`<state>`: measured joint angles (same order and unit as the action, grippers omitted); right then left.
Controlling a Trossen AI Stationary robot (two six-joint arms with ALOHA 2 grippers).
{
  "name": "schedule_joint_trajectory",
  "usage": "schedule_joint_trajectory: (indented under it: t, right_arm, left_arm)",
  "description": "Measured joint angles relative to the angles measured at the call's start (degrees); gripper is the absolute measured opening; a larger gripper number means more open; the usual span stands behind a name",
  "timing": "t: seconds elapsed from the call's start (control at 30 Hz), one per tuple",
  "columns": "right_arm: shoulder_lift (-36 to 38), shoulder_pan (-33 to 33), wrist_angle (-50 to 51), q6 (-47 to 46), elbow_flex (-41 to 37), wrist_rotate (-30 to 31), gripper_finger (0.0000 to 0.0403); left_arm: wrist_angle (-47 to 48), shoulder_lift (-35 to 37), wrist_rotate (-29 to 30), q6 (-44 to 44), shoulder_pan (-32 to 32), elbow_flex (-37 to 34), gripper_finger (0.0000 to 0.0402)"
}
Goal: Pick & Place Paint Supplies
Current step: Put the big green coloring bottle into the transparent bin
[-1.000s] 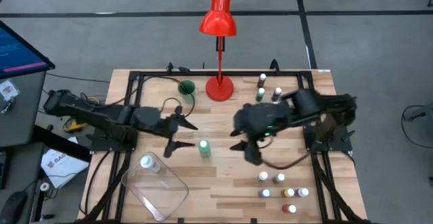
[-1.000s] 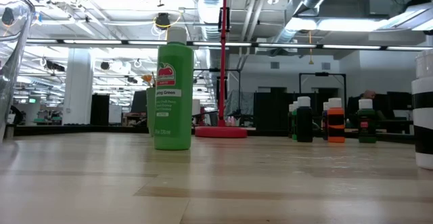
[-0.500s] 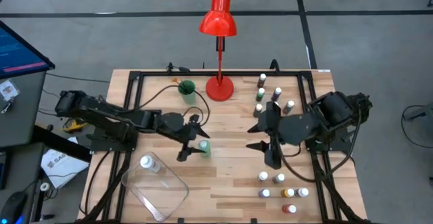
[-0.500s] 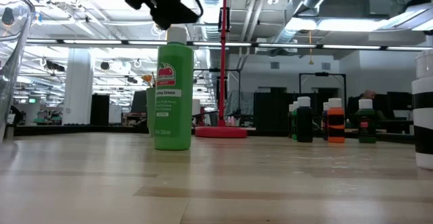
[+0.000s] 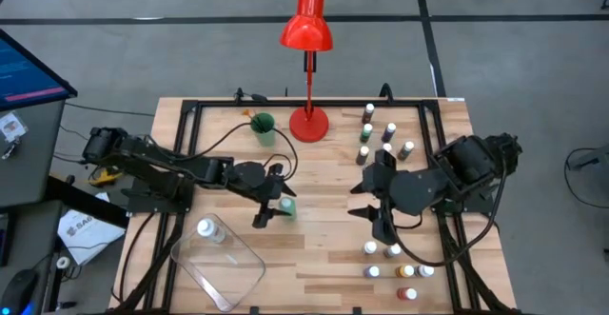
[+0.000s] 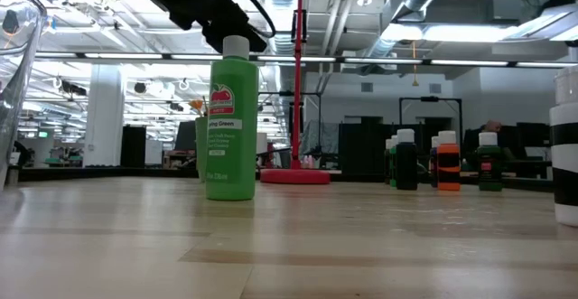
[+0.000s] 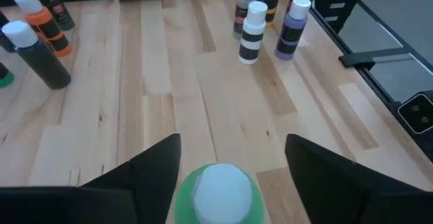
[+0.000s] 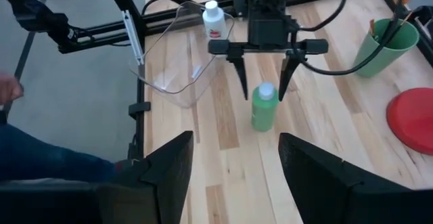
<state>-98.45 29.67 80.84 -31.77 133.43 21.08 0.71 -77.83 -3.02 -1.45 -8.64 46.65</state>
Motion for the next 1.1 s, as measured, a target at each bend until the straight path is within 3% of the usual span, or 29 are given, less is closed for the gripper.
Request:
schedule_joint_trajectory:
  t: [0.27, 0.73, 0.97, 1.1]
  right_arm:
    - [0.0, 0.4, 0.0, 0.0, 0.0, 0.0, 0.0214]
    - [0.0, 0.4, 0.2, -0.7, 0.0, 0.0, 0.0214]
    - [0.0, 0.4, 0.4, -0.7, 0.0, 0.0, 0.0214]
    - [0.0, 0.4, 1.0, -0.8, 0.0, 0.0, 0.0214]
  left_arm:
    - [-3.7, 0.9, 0.0, 2.6, 0.0, -4.7, 0.0187]
    - [-5.3, 1.3, 0.0, 1.7, 0.0, -5.0, 0.0104]
    - [-4.6, 2.5, 0.0, 3.4, 0.0, -5.0, 0.0098]
    - [-4.3, 8.0, 0.0, 5.8, -0.8, -4.8, 0.0097]
